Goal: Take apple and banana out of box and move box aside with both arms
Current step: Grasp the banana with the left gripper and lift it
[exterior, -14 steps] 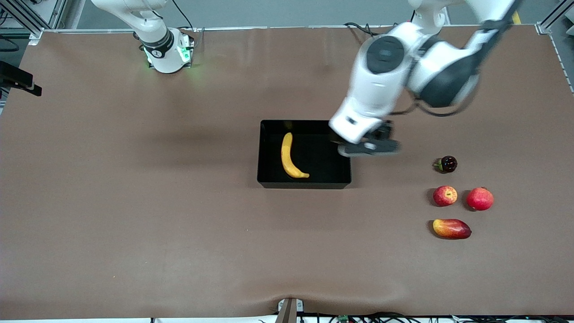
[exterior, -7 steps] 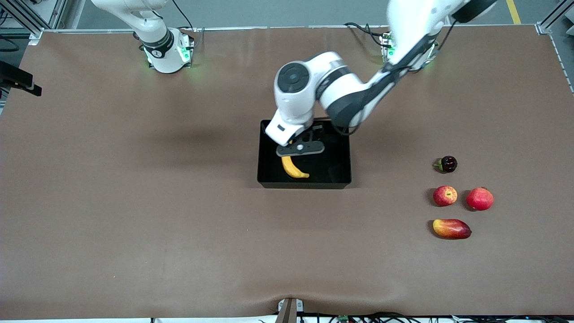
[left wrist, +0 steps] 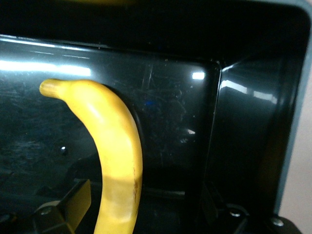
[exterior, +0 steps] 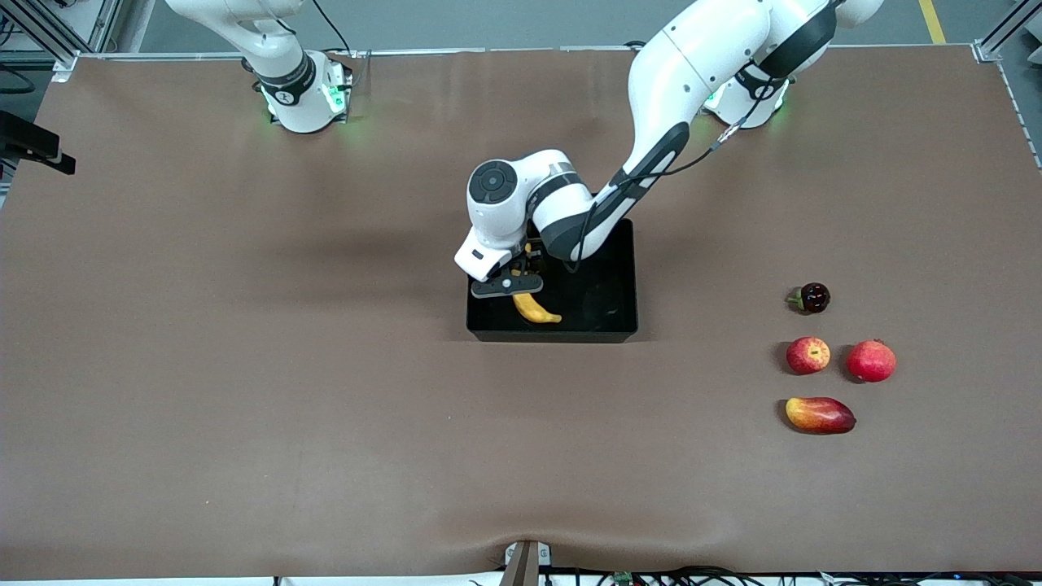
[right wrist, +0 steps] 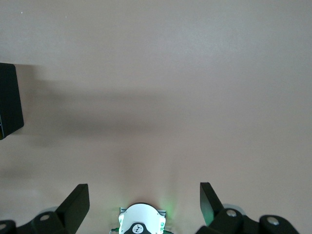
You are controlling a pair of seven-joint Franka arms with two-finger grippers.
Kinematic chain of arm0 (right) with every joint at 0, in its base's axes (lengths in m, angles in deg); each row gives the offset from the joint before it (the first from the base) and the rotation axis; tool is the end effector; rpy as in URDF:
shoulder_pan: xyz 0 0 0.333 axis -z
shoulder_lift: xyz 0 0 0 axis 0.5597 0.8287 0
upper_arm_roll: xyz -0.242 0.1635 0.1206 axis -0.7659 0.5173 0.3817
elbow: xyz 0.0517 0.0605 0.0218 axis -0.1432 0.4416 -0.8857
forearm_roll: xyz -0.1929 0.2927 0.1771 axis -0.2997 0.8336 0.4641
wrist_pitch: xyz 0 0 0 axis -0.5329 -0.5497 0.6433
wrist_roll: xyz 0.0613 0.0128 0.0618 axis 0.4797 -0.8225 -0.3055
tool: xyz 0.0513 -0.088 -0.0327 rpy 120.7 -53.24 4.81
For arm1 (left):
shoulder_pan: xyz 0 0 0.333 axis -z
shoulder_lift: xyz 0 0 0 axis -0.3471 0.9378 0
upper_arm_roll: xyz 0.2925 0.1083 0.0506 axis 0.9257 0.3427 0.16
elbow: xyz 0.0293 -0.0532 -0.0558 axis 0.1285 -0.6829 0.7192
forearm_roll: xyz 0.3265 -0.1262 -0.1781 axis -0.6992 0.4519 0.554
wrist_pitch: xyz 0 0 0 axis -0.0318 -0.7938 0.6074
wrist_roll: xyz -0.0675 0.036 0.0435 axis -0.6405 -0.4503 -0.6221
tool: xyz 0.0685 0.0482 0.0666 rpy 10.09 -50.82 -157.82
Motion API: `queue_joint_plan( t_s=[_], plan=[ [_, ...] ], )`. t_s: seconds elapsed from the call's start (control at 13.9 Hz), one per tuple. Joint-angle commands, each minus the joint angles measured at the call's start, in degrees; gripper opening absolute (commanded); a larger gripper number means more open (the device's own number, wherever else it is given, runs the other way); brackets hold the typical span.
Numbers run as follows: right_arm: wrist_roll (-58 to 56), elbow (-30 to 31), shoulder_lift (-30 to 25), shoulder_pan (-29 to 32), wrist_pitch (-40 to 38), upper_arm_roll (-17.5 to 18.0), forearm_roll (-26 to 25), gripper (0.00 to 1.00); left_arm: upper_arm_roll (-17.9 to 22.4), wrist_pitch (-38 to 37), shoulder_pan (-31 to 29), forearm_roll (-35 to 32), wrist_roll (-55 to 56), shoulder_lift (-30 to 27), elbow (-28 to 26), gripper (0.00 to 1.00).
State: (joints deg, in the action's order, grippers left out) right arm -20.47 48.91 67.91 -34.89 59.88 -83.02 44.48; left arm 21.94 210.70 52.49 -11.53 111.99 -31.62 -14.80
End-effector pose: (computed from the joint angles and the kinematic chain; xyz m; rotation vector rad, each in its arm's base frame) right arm 0.5193 -0.0755 0.6625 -3.0766 -0.0618 0.2216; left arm 0.4605 -0.5655 0.2190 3.1258 0.1549 0.0457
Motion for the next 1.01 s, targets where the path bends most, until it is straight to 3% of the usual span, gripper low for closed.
queue_joint_plan(
  t_s=[0.0, 0.65, 0.79, 0.86, 0.94],
  plan=[
    [-0.7, -0.8, 0.5, 1.6, -0.5, 0.3, 0.0, 1.0, 1.7, 0.1, 0.6, -0.7, 1.0, 1.9, 1.4, 1.0],
    [-0.7, -0.7, 1.7, 1.6, -0.4, 0.3, 0.0, 1.0, 2.5, 3.6, -0.4, -0.2, 2.1, 3.0, 1.2, 1.0],
    [-0.7, -0.7, 2.5, 1.7, -0.3, 0.3, 0.0, 1.0, 2.5, 3.6, -0.3, -0.1, 3.1, 3.6, 1.2, 0.82],
    [-0.9, -0.8, 4.3, 1.7, -0.3, 0.3, -0.1, 1.0, 2.5, 3.6, -0.4, -0.1, 3.3, 3.7, 1.2, 0.69],
    [-1.1, -0.8, 5.3, 2.2, 0.2, 0.2, -0.4, 1.0, 2.5, 3.6, -0.4, 0.0, 3.3, 3.7, 1.2, 0.48]
  ],
)
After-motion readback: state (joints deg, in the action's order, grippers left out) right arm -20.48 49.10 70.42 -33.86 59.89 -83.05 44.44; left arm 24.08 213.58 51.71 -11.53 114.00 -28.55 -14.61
